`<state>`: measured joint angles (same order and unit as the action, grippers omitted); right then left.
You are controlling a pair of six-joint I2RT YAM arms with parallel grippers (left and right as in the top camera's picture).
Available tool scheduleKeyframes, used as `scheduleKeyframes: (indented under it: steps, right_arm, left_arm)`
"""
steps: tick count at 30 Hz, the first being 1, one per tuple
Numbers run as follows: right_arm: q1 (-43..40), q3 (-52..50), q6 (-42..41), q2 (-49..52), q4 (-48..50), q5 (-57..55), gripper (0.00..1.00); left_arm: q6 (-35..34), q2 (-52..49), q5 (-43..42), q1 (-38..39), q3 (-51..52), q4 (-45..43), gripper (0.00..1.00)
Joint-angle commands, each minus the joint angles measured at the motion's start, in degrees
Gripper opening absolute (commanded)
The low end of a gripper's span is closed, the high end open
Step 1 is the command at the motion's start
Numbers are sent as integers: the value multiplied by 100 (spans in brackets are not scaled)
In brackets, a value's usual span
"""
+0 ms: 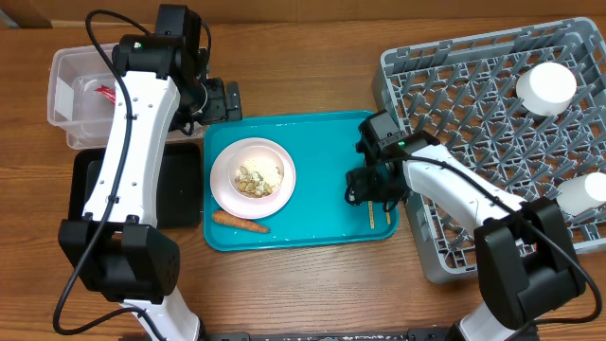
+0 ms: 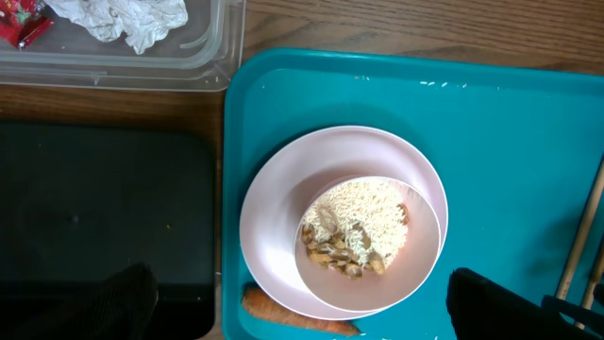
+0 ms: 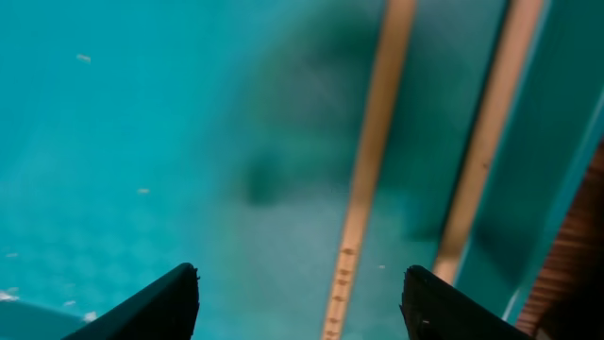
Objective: Sort waste into correct bins and load items into the dishwasher
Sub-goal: 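Close the right gripper on one wooden chopstick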
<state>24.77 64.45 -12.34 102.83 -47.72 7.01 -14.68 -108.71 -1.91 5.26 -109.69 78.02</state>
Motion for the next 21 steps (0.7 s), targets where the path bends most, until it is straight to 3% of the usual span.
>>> scheduleKeyframes:
  steps: [1,21]
  right_arm:
    - [4,-127,-35,9,81,-240,69]
    - [223,-249,-140,17,684,-448,61]
  left_arm:
    - [-15,-35,-66,39,-105,-22,100]
    - [-15,-35,-66,39,-105,-44,100]
